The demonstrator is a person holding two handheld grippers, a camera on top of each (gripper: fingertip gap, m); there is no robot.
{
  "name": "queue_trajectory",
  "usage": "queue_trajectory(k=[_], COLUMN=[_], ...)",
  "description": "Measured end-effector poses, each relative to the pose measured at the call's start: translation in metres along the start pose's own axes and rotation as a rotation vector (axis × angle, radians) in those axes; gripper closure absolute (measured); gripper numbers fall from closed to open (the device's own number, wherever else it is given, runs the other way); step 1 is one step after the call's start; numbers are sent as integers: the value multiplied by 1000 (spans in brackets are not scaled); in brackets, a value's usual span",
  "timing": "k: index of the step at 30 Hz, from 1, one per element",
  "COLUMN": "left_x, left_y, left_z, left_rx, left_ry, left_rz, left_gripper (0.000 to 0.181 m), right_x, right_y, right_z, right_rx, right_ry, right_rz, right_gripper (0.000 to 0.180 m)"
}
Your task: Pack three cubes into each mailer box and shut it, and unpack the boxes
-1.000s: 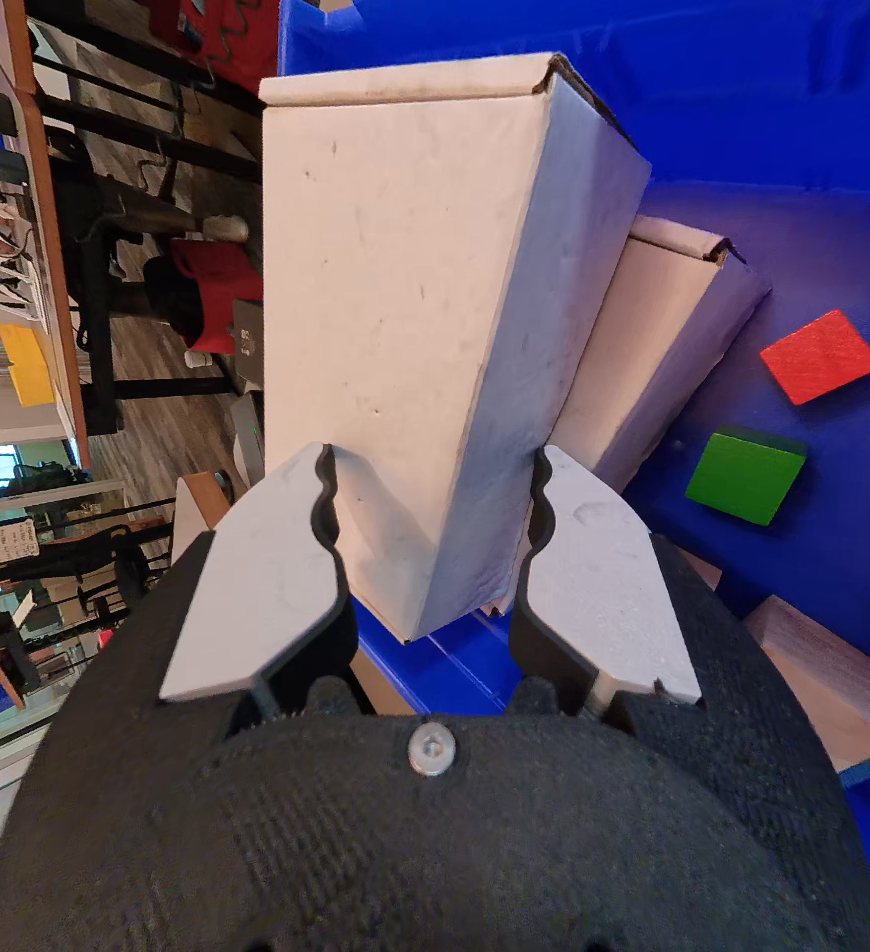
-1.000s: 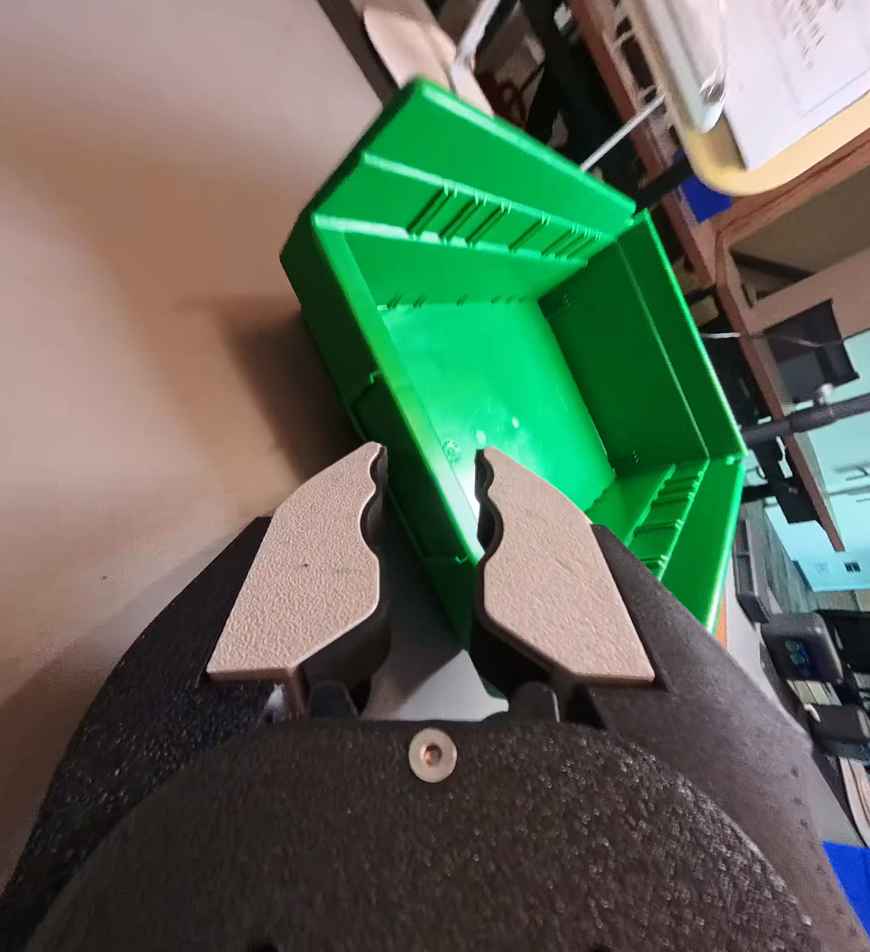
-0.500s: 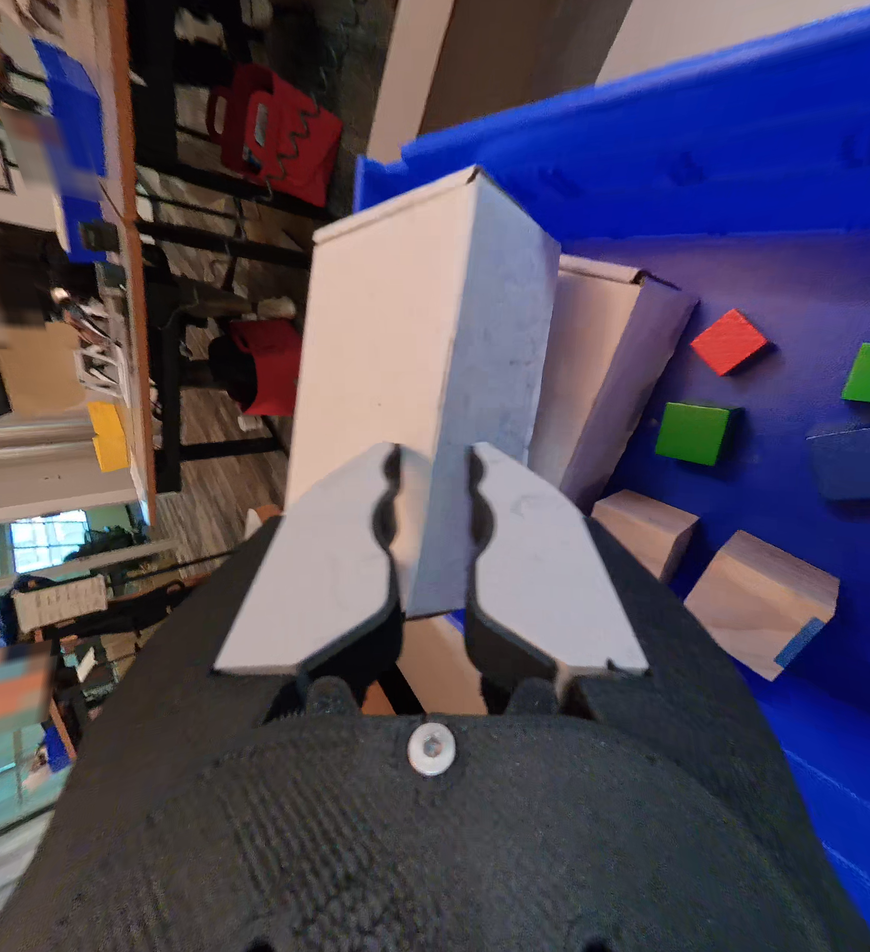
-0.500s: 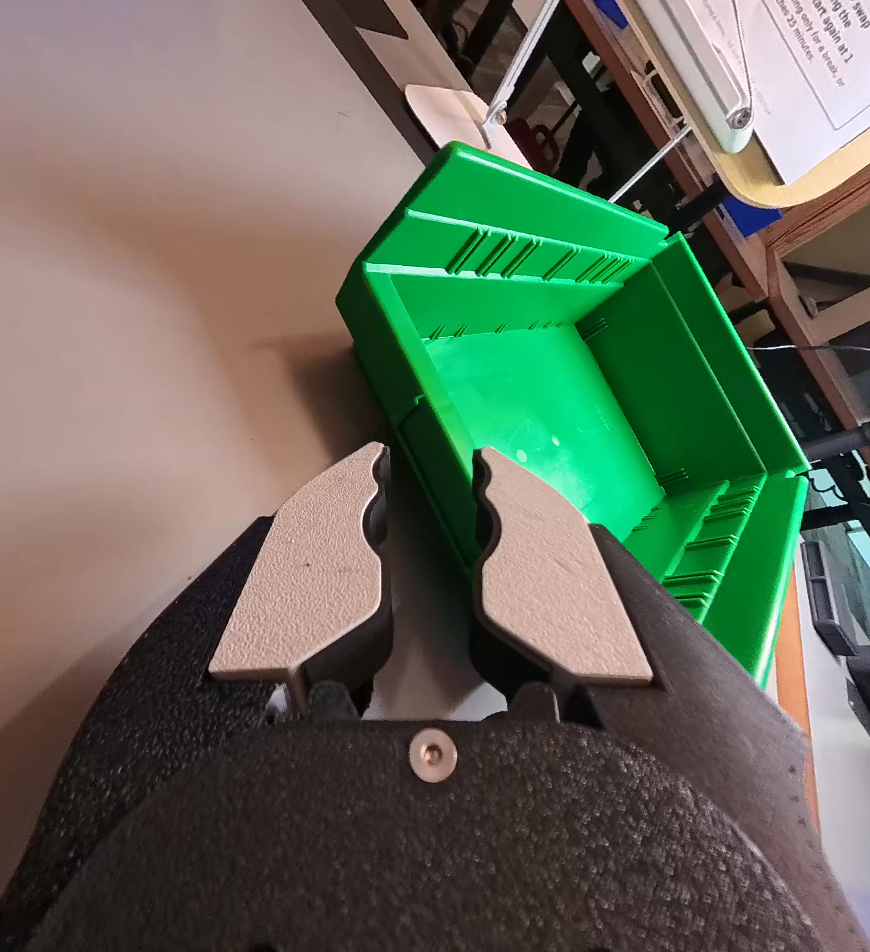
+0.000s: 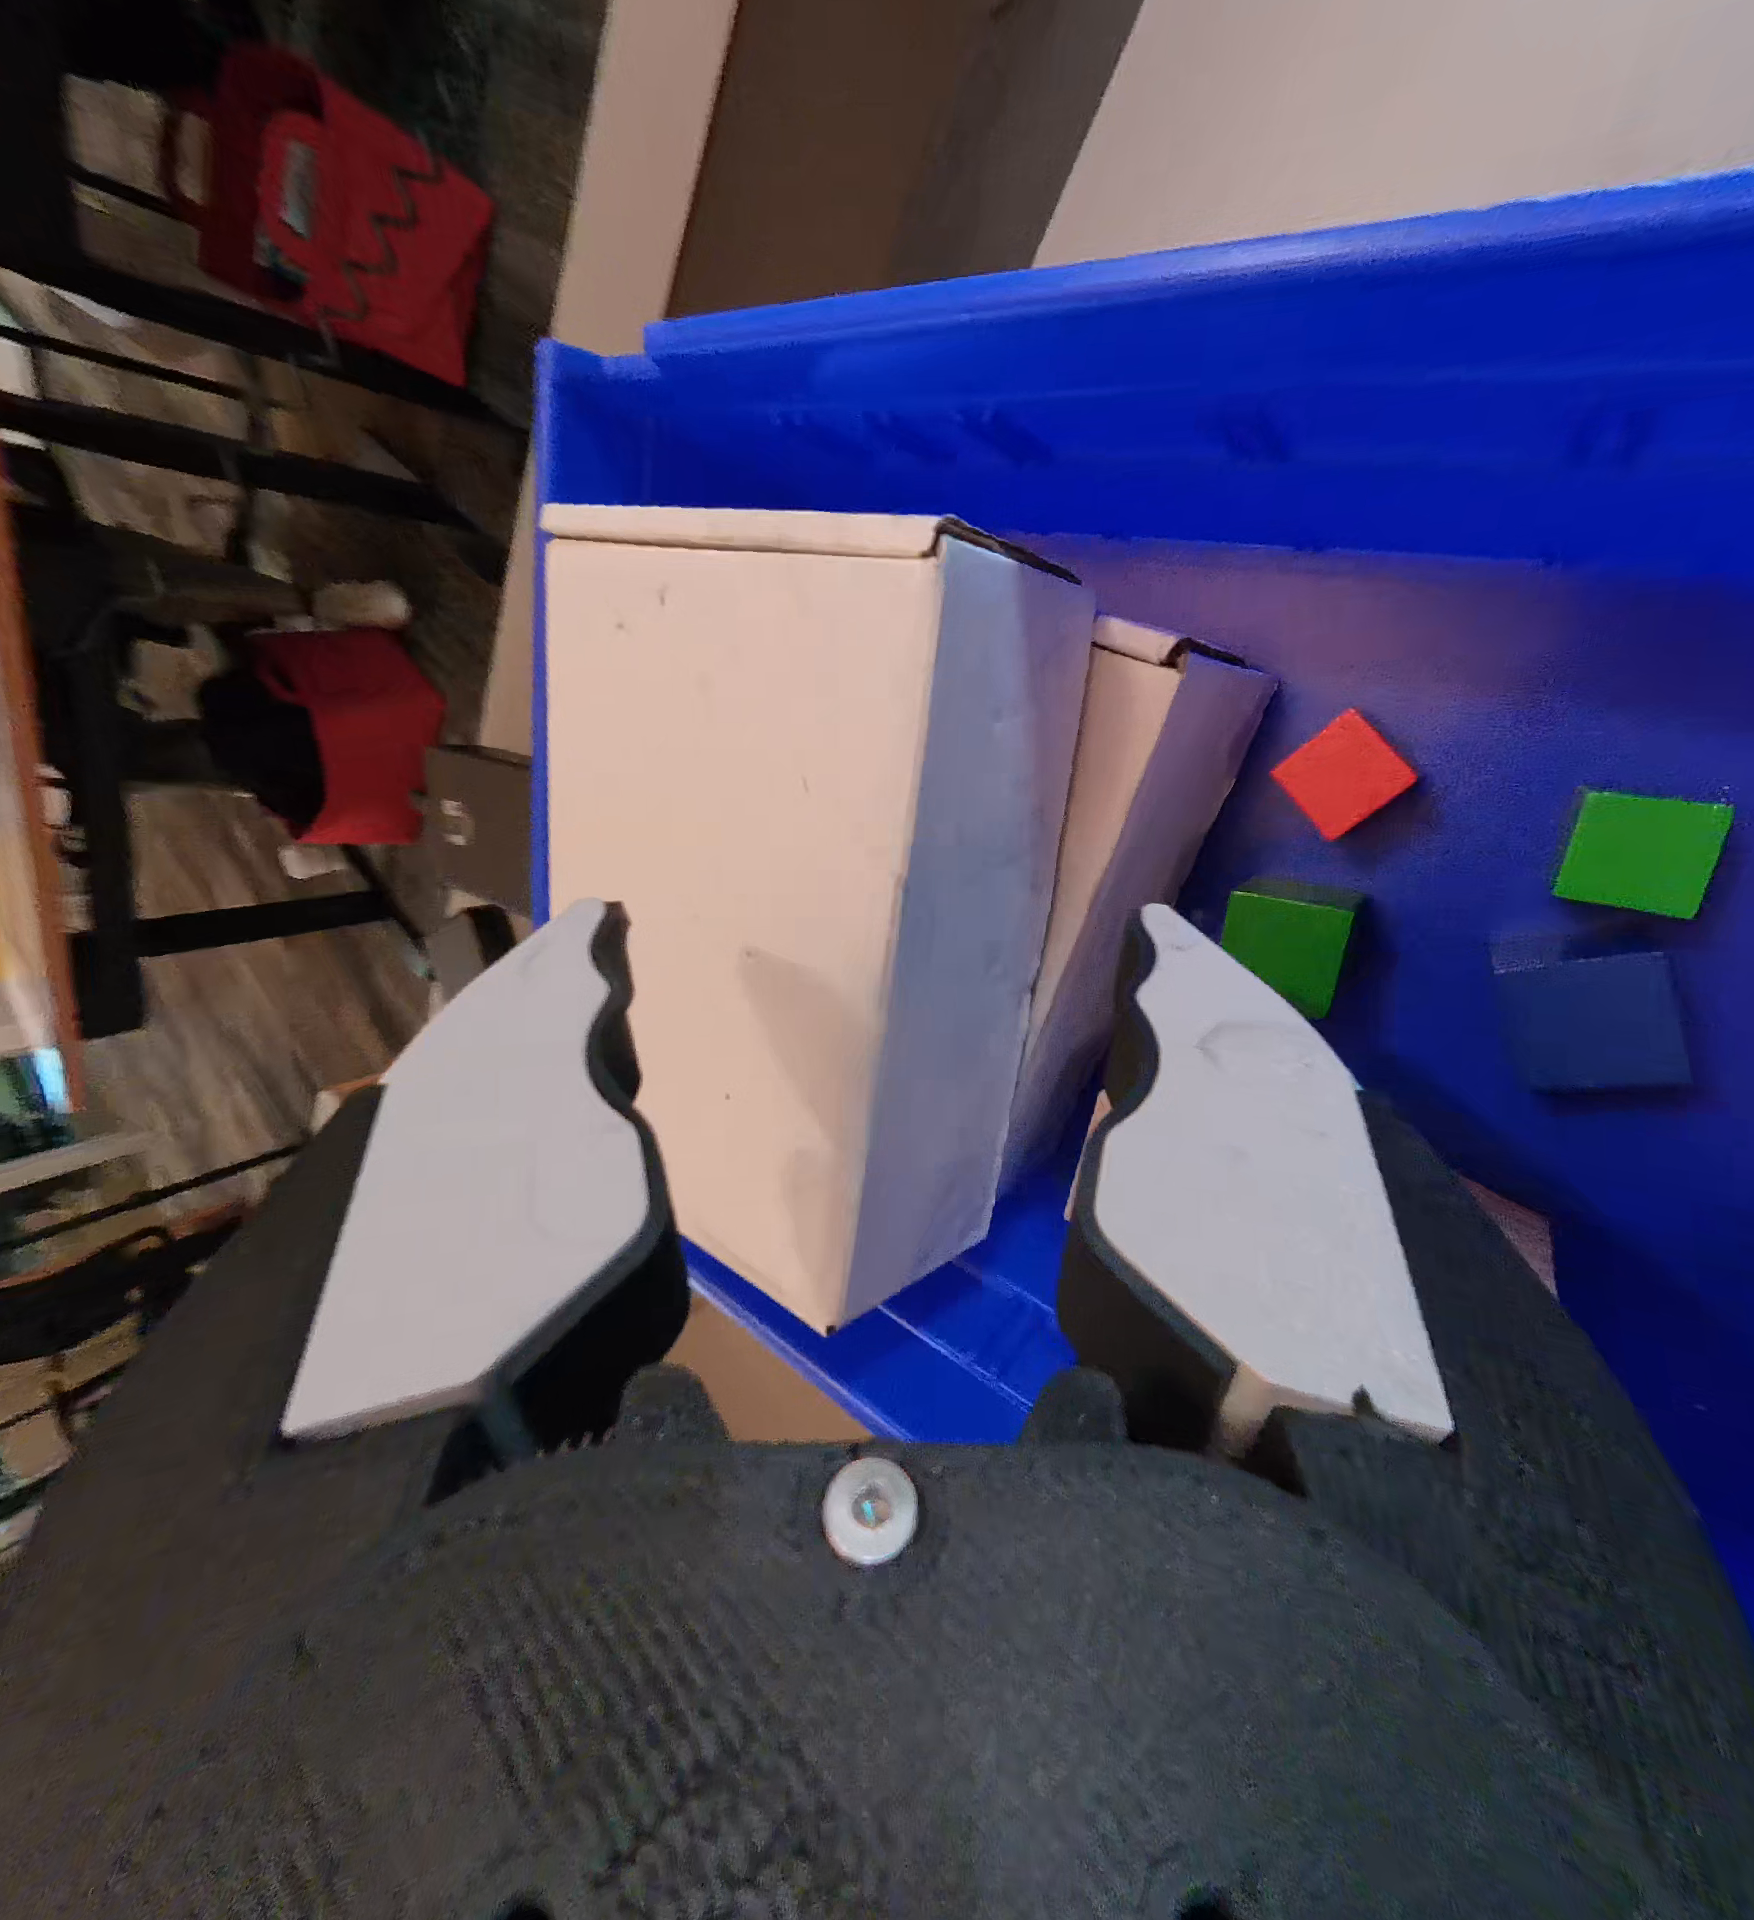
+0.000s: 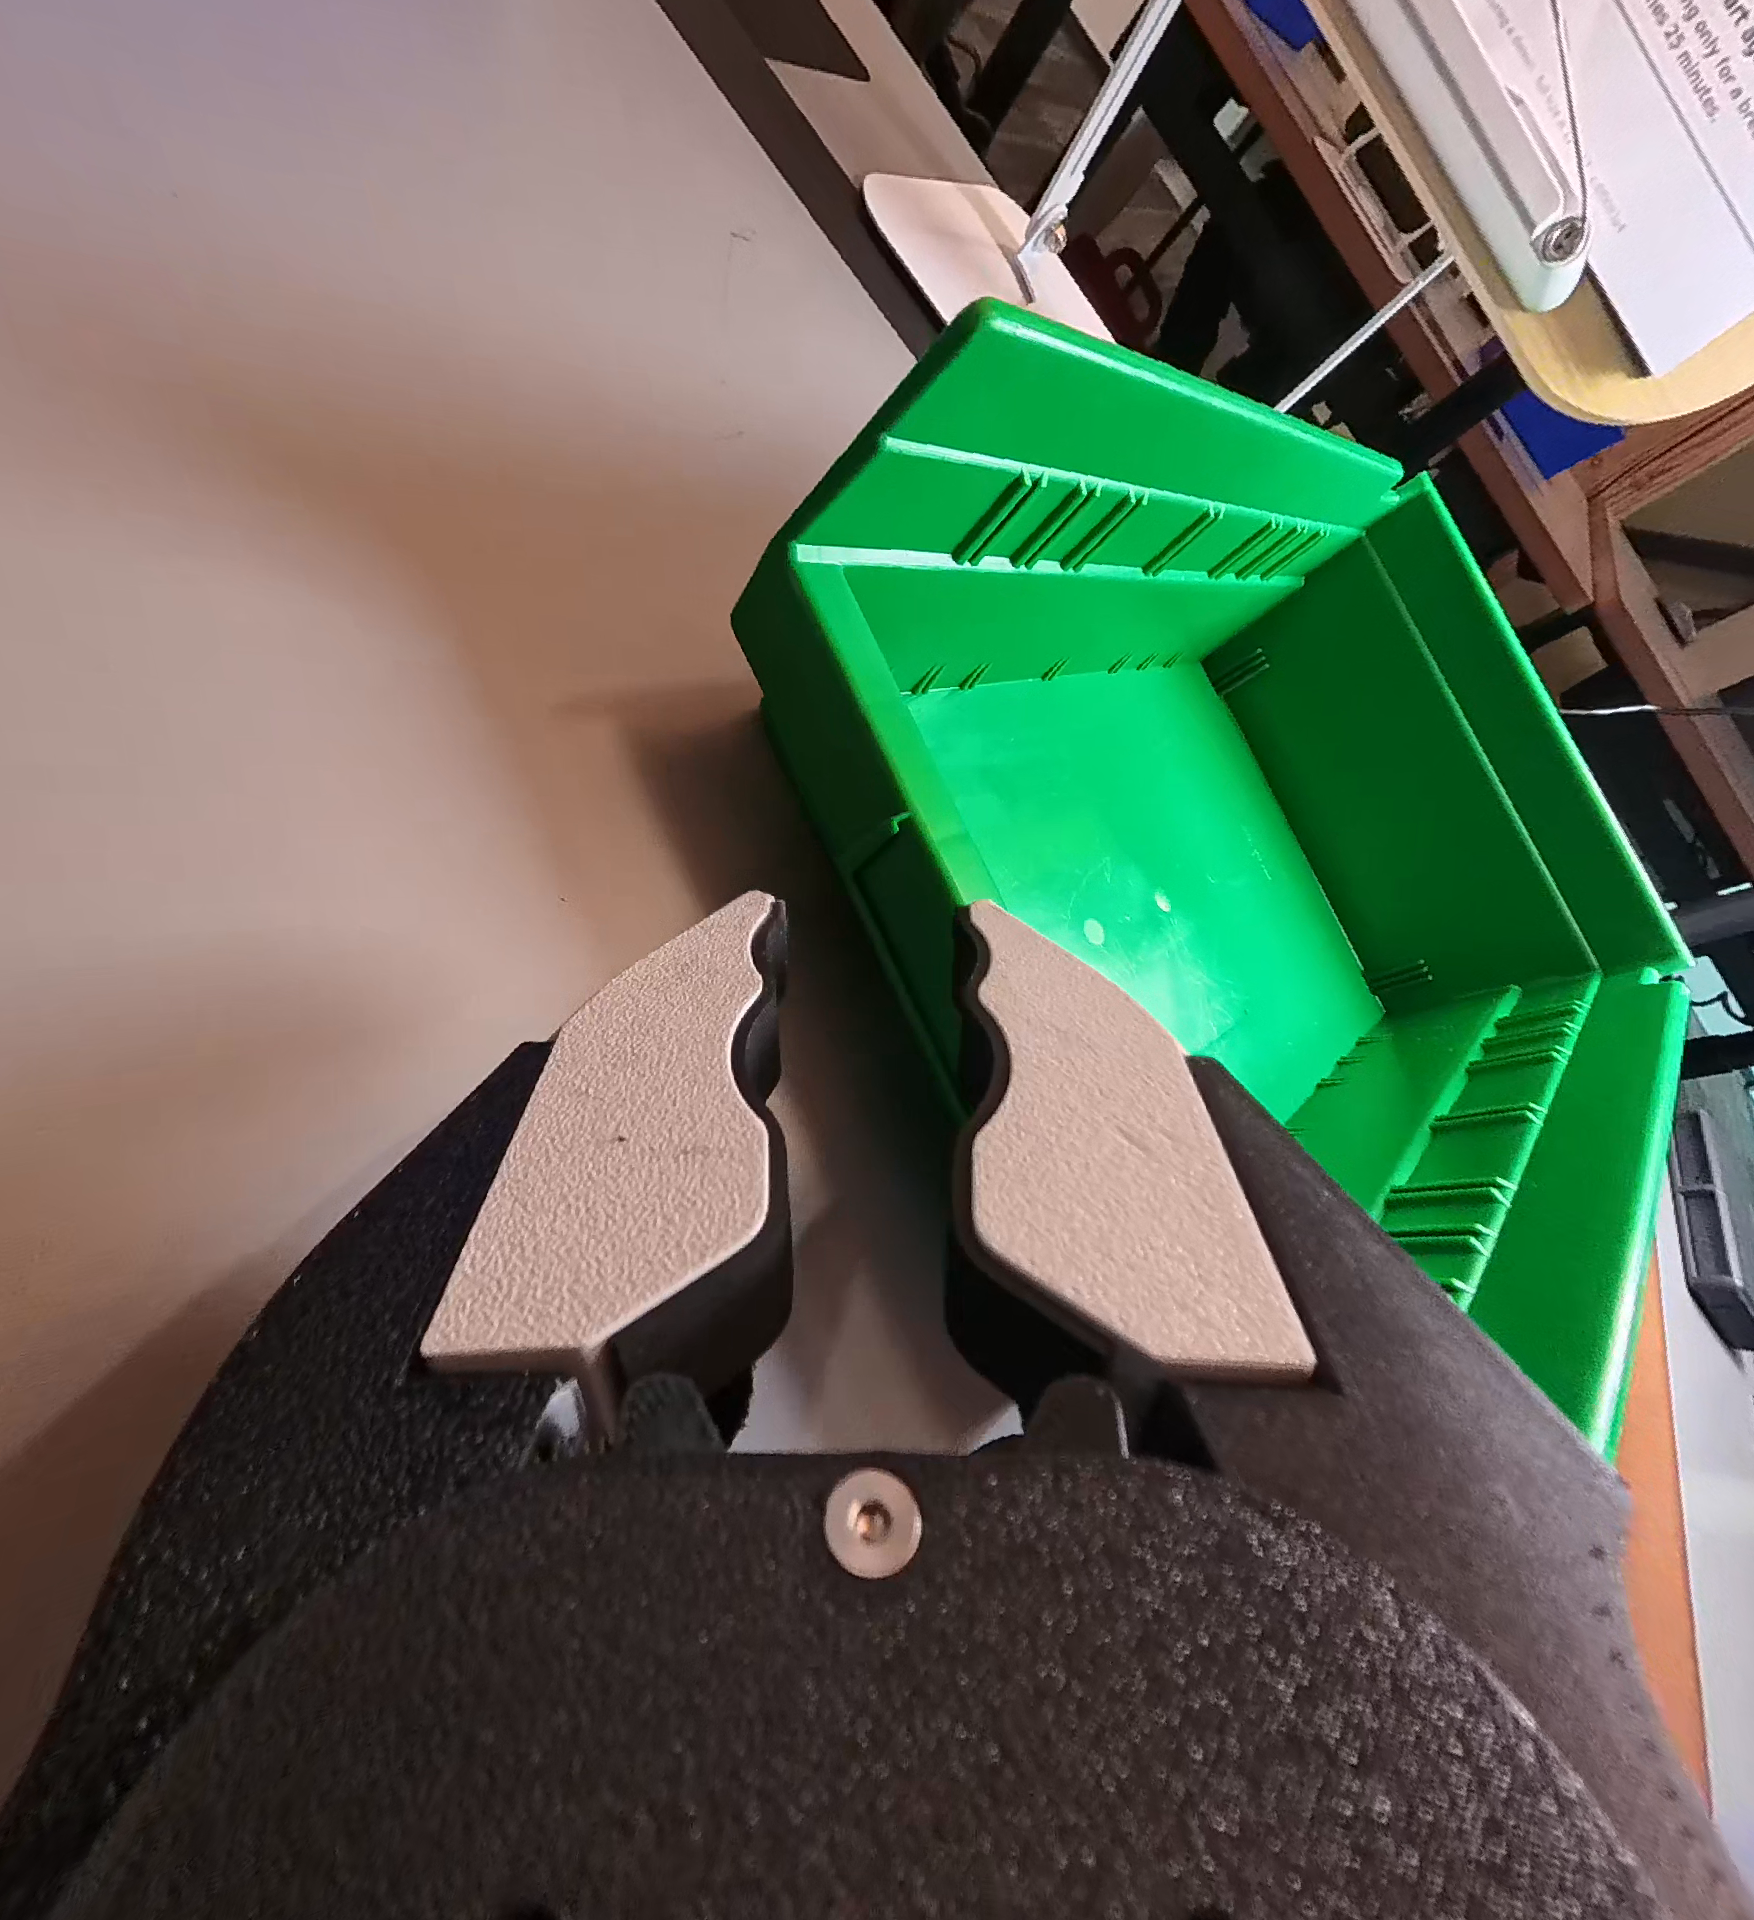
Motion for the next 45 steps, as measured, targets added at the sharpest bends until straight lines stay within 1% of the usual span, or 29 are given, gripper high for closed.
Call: queue_trajectory(k=[1, 3, 5, 8, 11, 17, 21, 25, 28, 32, 35, 38, 42, 45], left_x=[3, 12, 18, 23, 25, 30, 31, 29, 23, 29, 32, 17, -43, -107], left_y=[-6, -15, -24, -37, -46, -55, -55, -52, -44, -26, 3, 45, 94, 118], left_z=[0, -3, -9, -18, -22, -33, -33, -36, -32, -24, -5, 35, 95, 129], left_rx=[22, 76, 144, 235, 271, 338, 320, 343, 319, 244, 140, -30, -236, -318], left_ry=[18, 73, 120, 124, 96, -9, 18, -66, -32, -8, 26, 35, -27, -112], left_rz=[-37, -127, -226, -335, -390, -381, -386, -360, -369, -330, -326, -375, -531, -686], left_gripper=[83, 73, 67, 59, 54, 54, 55, 57, 58, 58, 59, 59, 58, 58], right_x=[0, 3, 7, 12, 15, 17, 21, 21, 19, 18, 19, 22, 29, 34], right_y=[0, 1, 4, 11, 15, 12, 12, 13, 14, 16, 18, 20, 18, 18], right_z=[1, 4, 12, 23, 25, 23, 24, 22, 22, 24, 27, 36, 58, 80], right_rx=[-5, -25, -68, -133, -168, -177, -179, -173, -175, -186, -203, -246, -319, -369], right_ry=[-1, 1, 5, 30, 21, -45, -67, -61, -77, -83, -77, -67, 6, 116], right_rz=[0, 10, 23, 36, 57, 107, 134, 132, 129, 127, 129, 142, 176, 191], right_gripper=[150, 150, 150, 150, 150, 150, 150, 151, 151, 151, 151, 146, 132, 120])
Point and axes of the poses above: each gripper's, where its closed fingertips meet, y back along the fingers, z out of its top, x = y × z across the jaws, the point moved 1 cm from there along y, back along the fingers, and after that the axes turned 5 degrees about -x, right-handed, at the moved point
